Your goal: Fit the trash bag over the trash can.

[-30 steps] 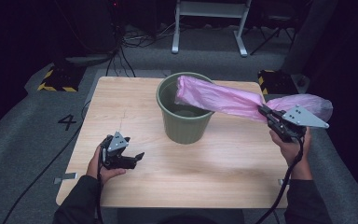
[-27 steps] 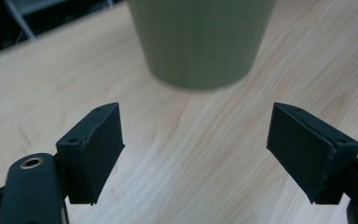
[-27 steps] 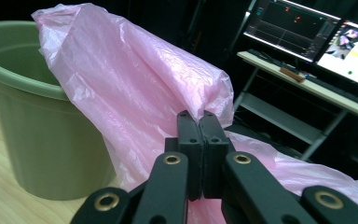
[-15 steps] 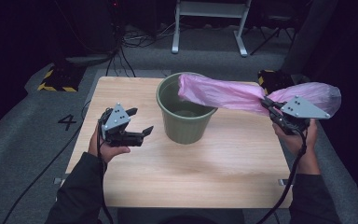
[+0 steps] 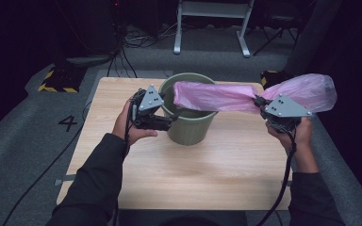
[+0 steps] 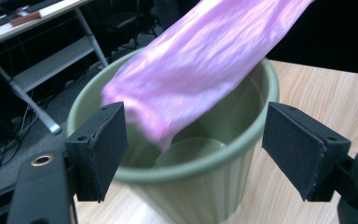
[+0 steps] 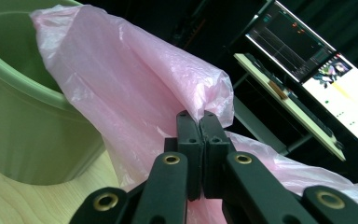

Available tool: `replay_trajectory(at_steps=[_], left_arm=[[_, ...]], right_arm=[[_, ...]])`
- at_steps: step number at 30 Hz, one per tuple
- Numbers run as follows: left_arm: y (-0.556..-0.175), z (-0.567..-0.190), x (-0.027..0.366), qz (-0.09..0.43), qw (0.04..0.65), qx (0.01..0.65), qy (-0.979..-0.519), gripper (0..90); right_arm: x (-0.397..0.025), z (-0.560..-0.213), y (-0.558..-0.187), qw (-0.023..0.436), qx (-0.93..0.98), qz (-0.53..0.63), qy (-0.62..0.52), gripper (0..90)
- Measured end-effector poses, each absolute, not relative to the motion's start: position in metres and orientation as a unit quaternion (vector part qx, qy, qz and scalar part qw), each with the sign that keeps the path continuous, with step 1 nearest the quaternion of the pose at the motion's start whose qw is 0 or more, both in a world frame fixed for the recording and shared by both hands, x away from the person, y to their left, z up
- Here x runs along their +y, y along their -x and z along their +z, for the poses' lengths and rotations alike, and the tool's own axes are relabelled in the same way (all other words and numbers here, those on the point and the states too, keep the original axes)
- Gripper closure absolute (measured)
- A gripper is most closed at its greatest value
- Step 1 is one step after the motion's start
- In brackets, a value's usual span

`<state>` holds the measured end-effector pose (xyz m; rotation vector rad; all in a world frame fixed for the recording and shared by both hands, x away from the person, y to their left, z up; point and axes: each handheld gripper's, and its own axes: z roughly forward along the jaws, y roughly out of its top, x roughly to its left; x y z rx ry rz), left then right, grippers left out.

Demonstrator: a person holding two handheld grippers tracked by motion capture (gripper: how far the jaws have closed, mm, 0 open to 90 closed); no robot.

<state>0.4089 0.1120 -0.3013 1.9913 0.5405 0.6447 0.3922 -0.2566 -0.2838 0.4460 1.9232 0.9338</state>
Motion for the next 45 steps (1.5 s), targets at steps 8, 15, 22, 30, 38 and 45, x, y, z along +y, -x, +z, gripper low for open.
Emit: replay_trajectory(at_steps=[8, 15, 22, 30, 38, 45], left_arm=[[-0.421, -0.299, 0.077, 0.254, 0.460, 0.198, -0.828, 22.1], [-0.430, -0.296, 0.050, 0.255, 0.448, 0.176, -0.839, 21.9], [-0.442, -0.291, 0.035, 0.243, 0.454, 0.161, -0.842, 24.2], [-0.448, -0.295, 0.026, 0.253, 0.425, 0.149, -0.856, 49.0], [-0.446, -0.301, 0.027, 0.258, 0.422, 0.125, -0.860, 87.0], [-0.449, -0.308, 0.039, 0.260, 0.422, 0.143, -0.857, 89.9]], right_arm=[[-0.237, -0.281, -0.397, 0.455, 0.795, 0.369, -0.157, 88.4], [-0.219, -0.283, -0.402, 0.448, 0.805, 0.364, -0.136, 87.3], [-0.208, -0.280, -0.401, 0.442, 0.805, 0.377, -0.117, 86.7], [-0.193, -0.280, -0.396, 0.436, 0.810, 0.380, -0.095, 87.1], [-0.188, -0.283, -0.393, 0.424, 0.810, 0.396, -0.088, 84.3], [-0.190, -0.283, -0.389, 0.437, 0.790, 0.412, -0.121, 49.4]])
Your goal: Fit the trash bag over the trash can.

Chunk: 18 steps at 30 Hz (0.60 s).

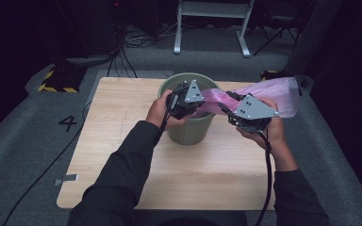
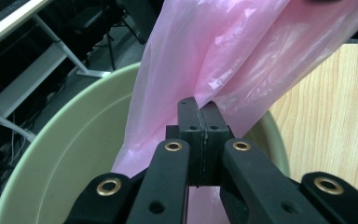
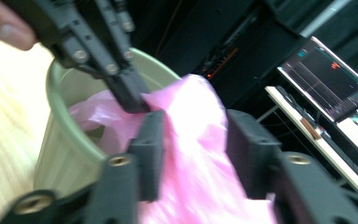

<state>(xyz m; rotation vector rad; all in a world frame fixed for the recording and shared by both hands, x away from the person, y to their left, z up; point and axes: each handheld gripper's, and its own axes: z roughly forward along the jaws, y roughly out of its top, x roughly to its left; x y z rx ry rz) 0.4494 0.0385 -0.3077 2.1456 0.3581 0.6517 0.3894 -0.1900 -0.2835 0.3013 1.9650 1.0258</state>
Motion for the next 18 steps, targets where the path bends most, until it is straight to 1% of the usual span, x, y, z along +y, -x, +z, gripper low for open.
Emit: replay_trajectory(at_steps=[2, 5, 8, 10, 14, 16, 18], left_arm=[[-0.450, -0.308, 0.045, 0.262, 0.425, 0.147, -0.854, 90.0], [-0.449, -0.307, 0.057, 0.261, 0.433, 0.158, -0.848, 90.0], [-0.449, -0.307, 0.070, 0.258, 0.438, 0.164, -0.846, 90.0], [-0.450, -0.309, 0.078, 0.257, 0.439, 0.171, -0.844, 90.0], [-0.452, -0.314, 0.091, 0.256, 0.444, 0.184, -0.839, 89.9], [-0.453, -0.316, 0.095, 0.254, 0.444, 0.188, -0.839, 89.9], [-0.454, -0.319, 0.098, 0.252, 0.446, 0.192, -0.837, 89.9]], right_arm=[[-0.194, -0.282, -0.387, 0.435, 0.787, 0.418, -0.129, 41.2], [-0.203, -0.282, -0.379, 0.445, 0.776, 0.424, -0.139, 33.9], [-0.215, -0.284, -0.370, 0.452, 0.771, 0.424, -0.147, 30.4], [-0.225, -0.288, -0.365, 0.445, 0.772, 0.429, -0.149, 28.0], [-0.240, -0.301, -0.363, 0.423, 0.777, 0.438, -0.161, 24.9], [-0.245, -0.309, -0.362, 0.403, 0.777, 0.456, -0.160, 21.8], [-0.247, -0.318, -0.364, 0.385, 0.778, 0.467, -0.165, 22.5]])
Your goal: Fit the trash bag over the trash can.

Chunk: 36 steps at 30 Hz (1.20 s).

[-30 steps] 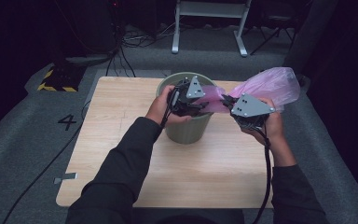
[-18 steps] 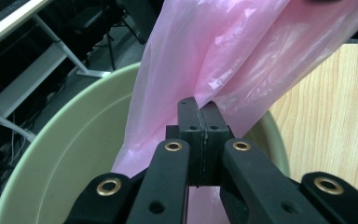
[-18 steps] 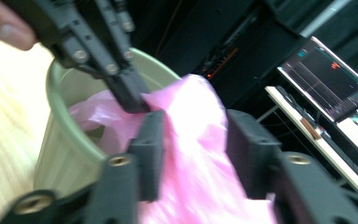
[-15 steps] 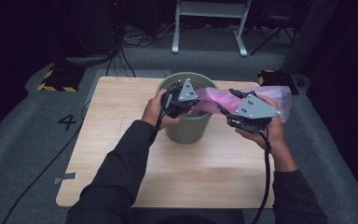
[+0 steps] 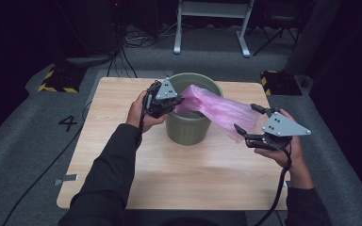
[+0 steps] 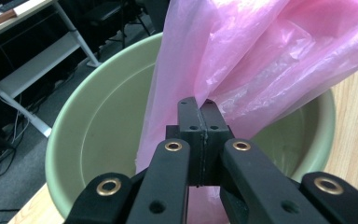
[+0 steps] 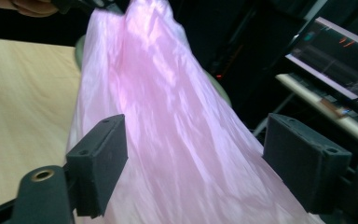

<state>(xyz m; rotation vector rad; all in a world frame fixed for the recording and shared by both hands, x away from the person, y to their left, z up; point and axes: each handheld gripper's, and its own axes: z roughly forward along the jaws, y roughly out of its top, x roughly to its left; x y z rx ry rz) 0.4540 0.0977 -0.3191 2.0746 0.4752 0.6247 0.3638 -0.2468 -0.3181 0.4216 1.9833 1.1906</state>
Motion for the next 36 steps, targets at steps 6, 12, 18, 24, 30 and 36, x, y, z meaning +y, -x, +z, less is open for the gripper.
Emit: replay_trajectory(at_steps=[6, 12, 18, 24, 30, 36], left_arm=[[-0.458, -0.325, 0.106, 0.247, 0.454, 0.202, -0.832, 89.8], [-0.459, -0.329, 0.114, 0.244, 0.456, 0.212, -0.829, 87.2], [-0.459, -0.330, 0.120, 0.236, 0.464, 0.243, -0.819, 54.7], [-0.448, -0.321, 0.129, 0.226, 0.489, 0.245, -0.807, 29.4], [-0.436, -0.309, 0.119, 0.235, 0.497, 0.221, -0.806, 27.0], [-0.433, -0.303, 0.093, 0.274, 0.469, 0.216, -0.811, 38.9]], right_arm=[[-0.244, -0.338, -0.376, 0.351, 0.792, 0.469, -0.172, 51.9], [-0.238, -0.341, -0.379, 0.333, 0.799, 0.478, -0.149, 87.1], [-0.235, -0.336, -0.380, 0.341, 0.792, 0.483, -0.153, 90.0], [-0.233, -0.322, -0.383, 0.353, 0.791, 0.475, -0.155, 90.0], [-0.223, -0.307, -0.385, 0.354, 0.798, 0.464, -0.149, 90.0], [-0.206, -0.296, -0.383, 0.362, 0.804, 0.453, -0.128, 88.4]])
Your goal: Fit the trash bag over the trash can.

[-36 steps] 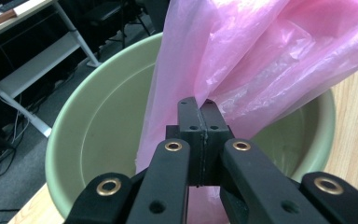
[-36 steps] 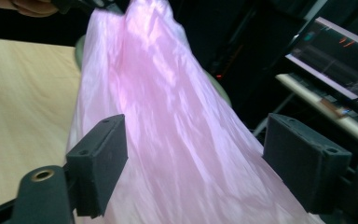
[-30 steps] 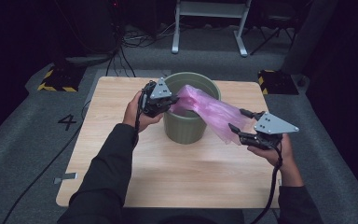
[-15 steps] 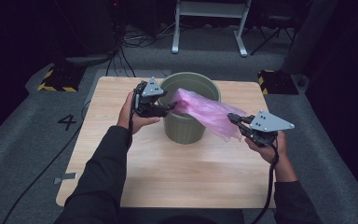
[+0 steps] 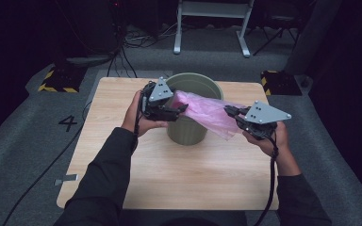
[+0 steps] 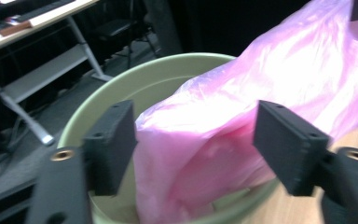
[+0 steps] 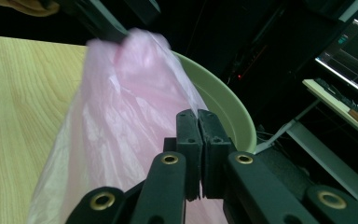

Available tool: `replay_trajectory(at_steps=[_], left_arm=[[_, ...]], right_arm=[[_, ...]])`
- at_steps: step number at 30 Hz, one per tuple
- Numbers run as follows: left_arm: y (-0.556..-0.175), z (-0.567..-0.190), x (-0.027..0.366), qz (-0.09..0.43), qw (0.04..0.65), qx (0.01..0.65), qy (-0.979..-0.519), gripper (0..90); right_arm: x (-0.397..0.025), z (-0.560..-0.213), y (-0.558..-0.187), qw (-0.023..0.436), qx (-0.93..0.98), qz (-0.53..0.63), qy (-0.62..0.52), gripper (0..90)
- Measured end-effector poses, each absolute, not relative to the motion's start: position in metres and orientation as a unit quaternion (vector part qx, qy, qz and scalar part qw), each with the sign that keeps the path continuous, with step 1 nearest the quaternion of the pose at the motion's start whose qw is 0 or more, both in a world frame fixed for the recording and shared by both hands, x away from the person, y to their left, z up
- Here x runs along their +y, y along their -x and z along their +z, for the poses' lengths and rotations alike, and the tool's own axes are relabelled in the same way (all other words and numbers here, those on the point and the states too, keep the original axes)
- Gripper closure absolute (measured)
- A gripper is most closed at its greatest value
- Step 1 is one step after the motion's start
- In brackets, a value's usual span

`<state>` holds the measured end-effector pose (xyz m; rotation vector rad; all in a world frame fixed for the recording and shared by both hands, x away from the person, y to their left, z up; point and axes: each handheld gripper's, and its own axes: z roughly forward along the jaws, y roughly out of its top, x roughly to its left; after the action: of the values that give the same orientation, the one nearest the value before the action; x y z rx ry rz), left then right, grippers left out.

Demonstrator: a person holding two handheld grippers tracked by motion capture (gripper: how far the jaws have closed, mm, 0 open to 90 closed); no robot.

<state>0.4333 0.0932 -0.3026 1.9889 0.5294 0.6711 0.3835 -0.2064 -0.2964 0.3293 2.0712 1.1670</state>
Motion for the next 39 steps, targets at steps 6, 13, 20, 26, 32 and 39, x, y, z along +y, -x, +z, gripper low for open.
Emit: replay_trajectory(at_steps=[6, 13, 20, 26, 32, 39], left_arm=[[-0.439, -0.307, 0.085, 0.277, 0.446, 0.195, -0.829, 71.2], [-0.439, -0.310, 0.090, 0.281, 0.455, 0.188, -0.824, 89.9], [-0.441, -0.310, 0.111, 0.276, 0.463, 0.203, -0.818, 90.0], [-0.437, -0.310, 0.113, 0.261, 0.476, 0.209, -0.813, 60.9], [-0.419, -0.308, 0.088, 0.233, 0.493, 0.163, -0.822, 25.7], [-0.410, -0.308, 0.051, 0.226, 0.469, 0.136, -0.843, 29.0]], right_arm=[[-0.199, -0.295, -0.381, 0.358, 0.807, 0.455, -0.114, 86.4], [-0.200, -0.295, -0.379, 0.355, 0.802, 0.467, -0.115, 83.1], [-0.204, -0.296, -0.378, 0.354, 0.793, 0.475, -0.141, 45.2], [-0.218, -0.305, -0.373, 0.345, 0.794, 0.473, -0.165, 34.0], [-0.230, -0.317, -0.382, 0.319, 0.809, 0.459, -0.180, 66.1], [-0.232, -0.318, -0.379, 0.308, 0.801, 0.486, -0.167, 84.6]])
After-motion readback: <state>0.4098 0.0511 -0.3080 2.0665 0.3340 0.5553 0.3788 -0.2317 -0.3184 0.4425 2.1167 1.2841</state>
